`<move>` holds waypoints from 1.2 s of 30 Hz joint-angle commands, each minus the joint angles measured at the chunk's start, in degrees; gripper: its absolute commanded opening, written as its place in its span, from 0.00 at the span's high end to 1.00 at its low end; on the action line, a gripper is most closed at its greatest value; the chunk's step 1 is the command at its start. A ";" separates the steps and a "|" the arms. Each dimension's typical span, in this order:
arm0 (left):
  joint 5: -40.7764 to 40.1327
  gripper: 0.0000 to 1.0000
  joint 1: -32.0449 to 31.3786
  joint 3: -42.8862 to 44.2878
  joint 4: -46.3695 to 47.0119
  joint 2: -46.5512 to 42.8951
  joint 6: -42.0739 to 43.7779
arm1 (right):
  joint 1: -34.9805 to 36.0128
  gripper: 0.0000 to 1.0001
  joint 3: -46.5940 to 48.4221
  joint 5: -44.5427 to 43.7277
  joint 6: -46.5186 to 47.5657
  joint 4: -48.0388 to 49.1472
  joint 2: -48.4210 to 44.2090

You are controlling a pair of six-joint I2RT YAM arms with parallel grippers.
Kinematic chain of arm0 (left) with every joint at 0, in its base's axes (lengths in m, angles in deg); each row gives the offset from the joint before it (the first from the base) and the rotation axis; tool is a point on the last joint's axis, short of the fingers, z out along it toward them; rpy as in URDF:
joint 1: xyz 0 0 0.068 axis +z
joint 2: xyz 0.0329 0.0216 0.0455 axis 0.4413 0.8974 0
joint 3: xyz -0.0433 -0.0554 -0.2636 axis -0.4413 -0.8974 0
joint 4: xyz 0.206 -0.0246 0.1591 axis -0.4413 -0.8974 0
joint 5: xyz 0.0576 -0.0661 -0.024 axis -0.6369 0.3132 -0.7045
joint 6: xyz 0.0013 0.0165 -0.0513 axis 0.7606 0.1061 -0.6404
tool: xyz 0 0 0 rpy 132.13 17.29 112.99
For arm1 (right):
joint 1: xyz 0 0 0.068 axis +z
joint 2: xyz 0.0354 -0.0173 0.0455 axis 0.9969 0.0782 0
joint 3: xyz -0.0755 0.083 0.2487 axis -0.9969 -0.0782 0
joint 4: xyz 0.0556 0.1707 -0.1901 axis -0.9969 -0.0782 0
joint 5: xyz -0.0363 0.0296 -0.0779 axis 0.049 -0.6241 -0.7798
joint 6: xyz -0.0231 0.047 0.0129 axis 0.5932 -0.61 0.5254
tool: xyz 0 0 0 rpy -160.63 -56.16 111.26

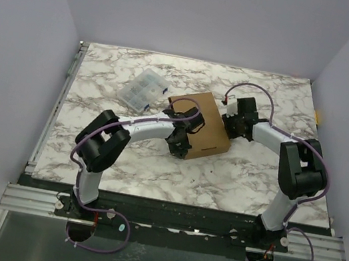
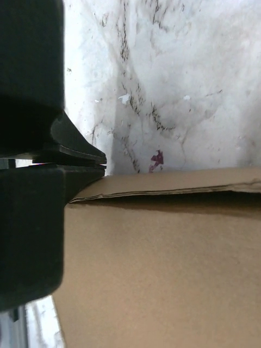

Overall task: Fold the paper box
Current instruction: Close the paper box at the center of the board.

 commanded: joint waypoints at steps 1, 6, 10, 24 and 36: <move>7.80 1.00 1.27 -5.61 26.35 -11.05 6.55 | 0.75 0.73 -1.76 12.35 -3.93 -5.62 -0.02; 11.59 1.00 5.24 -20.06 26.61 -21.88 16.17 | -0.38 0.72 -1.21 12.49 -3.23 -6.08 0.34; 13.47 0.98 9.70 -29.42 27.85 -29.07 19.91 | -0.49 0.71 -0.88 12.72 -3.00 -6.09 0.89; 9.08 1.00 15.29 -30.13 26.09 -26.90 22.43 | -0.47 0.71 -0.57 12.79 -2.35 -6.29 2.21; 5.88 1.00 25.34 2.70 21.75 6.24 36.21 | -0.40 0.68 8.17 14.24 2.68 -7.12 8.65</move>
